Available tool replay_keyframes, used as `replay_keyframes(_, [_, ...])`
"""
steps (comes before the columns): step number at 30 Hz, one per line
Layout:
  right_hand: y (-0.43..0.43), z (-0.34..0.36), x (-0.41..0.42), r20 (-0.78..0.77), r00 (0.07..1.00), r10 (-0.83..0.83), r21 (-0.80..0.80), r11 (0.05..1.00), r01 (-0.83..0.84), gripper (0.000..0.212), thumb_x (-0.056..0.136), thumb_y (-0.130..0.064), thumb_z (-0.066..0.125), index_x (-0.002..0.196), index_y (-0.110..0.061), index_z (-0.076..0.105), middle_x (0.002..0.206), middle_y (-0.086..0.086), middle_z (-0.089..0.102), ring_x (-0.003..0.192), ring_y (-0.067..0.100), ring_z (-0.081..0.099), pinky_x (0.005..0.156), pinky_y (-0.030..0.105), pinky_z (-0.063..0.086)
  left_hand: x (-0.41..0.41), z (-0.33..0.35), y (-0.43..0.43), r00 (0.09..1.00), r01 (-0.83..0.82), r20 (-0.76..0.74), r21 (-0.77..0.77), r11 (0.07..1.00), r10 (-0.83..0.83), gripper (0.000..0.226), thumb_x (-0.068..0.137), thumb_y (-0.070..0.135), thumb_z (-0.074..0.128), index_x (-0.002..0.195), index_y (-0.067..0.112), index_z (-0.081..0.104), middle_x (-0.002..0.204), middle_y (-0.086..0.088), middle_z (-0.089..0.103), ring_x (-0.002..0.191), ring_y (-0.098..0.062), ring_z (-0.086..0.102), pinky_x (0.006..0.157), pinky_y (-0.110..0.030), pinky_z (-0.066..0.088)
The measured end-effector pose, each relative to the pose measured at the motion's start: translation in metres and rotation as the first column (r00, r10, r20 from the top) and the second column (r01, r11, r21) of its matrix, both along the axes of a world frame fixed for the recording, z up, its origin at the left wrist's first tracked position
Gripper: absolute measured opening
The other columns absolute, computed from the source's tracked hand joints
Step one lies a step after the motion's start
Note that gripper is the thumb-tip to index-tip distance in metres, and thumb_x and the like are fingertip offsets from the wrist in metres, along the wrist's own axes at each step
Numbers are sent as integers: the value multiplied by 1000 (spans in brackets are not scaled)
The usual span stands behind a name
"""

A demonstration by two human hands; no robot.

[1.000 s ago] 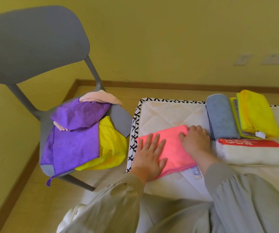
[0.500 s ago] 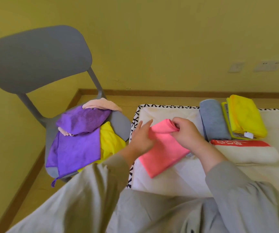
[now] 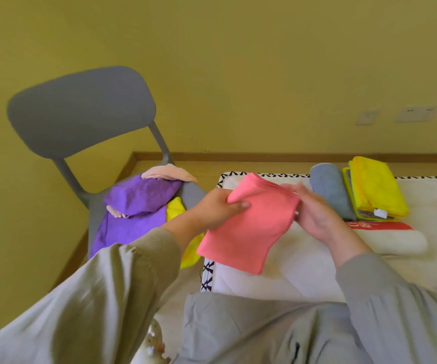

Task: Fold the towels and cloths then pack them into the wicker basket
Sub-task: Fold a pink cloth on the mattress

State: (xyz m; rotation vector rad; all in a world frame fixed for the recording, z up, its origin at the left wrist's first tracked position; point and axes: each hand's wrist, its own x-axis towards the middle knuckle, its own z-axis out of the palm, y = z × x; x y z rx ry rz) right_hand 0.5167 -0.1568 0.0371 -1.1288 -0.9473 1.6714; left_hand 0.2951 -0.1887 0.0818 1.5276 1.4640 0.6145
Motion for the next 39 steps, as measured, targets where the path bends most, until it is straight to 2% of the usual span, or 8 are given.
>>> replay_keyframes(7, [-10, -20, -9, -349, 909, 226, -286, 899, -333, 116, 28, -65, 85, 129, -16, 54, 128, 13, 60, 115, 26, 56, 91, 44, 44, -3, -6, -6, 890, -112, 423, -157, 981, 169, 12, 94, 19, 58, 96, 9, 65, 95, -9, 67, 83, -20, 64, 76, -30, 53])
replay_keyframes(13, [-9, -15, -5, -371, 871, 323, -164, 900, -404, 68, 34, -50, 92, 93, -22, 74, 101, 6, 68, 91, 19, 68, 75, 36, 56, -3, -14, -8, 772, -212, 532, -301, 930, 348, 10, 96, 18, 54, 94, 12, 63, 88, -4, 69, 76, -14, 66, 69, -27, 56])
replay_keyframes(20, [0, -15, -6, 57, 937, 346, -333, 891, -309, 35, 58, -12, 78, 91, -7, 66, 76, 7, 68, 63, 16, 62, 63, 26, 46, -9, -42, -5, 792, -268, 393, -465, 844, 468, 10, 93, 17, 60, 93, 7, 61, 87, -7, 67, 76, -18, 64, 64, -28, 55])
replay_keyframes(27, [6, -59, -23, 602, 770, 210, -241, 968, -75, 19, 79, 8, 64, 95, -3, 64, 82, 10, 66, 72, 21, 61, 59, 28, 51, -16, -97, 9, 928, -326, -237, -145, 934, 287, 24, 82, 4, 58, 60, 13, 54, 58, -4, 49, 59, -20, 46, 60, -28, 43])
replay_keyframes(30, [17, -66, -26, 647, 752, 127, -185, 983, -6, 18, 71, 11, 69, 76, -6, 67, 83, 15, 67, 76, 24, 61, 70, 31, 50, -10, -103, 15, 905, -352, -291, -100, 931, 311, 20, 81, 4, 54, 63, 12, 57, 51, -2, 50, 50, -16, 46, 52, -24, 37])
replay_keyframes(33, [24, -65, -26, 631, 768, 105, -231, 971, 56, 31, 70, 13, 70, 61, -12, 55, 55, 6, 54, 49, 16, 49, 42, 19, 39, -9, -110, 22, 893, -448, -156, -233, 863, 421, 24, 82, -2, 48, 63, 12, 52, 34, 4, 51, 31, -6, 51, 37, -14, 35])
replay_keyframes(36, [27, -65, -21, 550, 827, 116, -319, 944, 79, 25, 72, 17, 64, 66, -4, 53, 39, 7, 52, 31, 14, 44, 30, 16, 29, -11, -113, 26, 877, -471, -49, -287, 834, 478, 29, 81, -6, 51, 59, 13, 48, 48, -6, 63, 49, -19, 67, 47, -18, 43])
replay_keyframes(39, [27, -61, -20, 429, 894, 125, -371, 927, 49, 15, 79, 18, 59, 87, 4, 58, 67, 18, 66, 45, 18, 65, 40, 20, 50, -12, -116, 29, 874, -466, -7, -292, 835, 485, 33, 81, -6, 51, 56, 14, 44, 58, -12, 68, 66, -29, 70, 61, -29, 48])
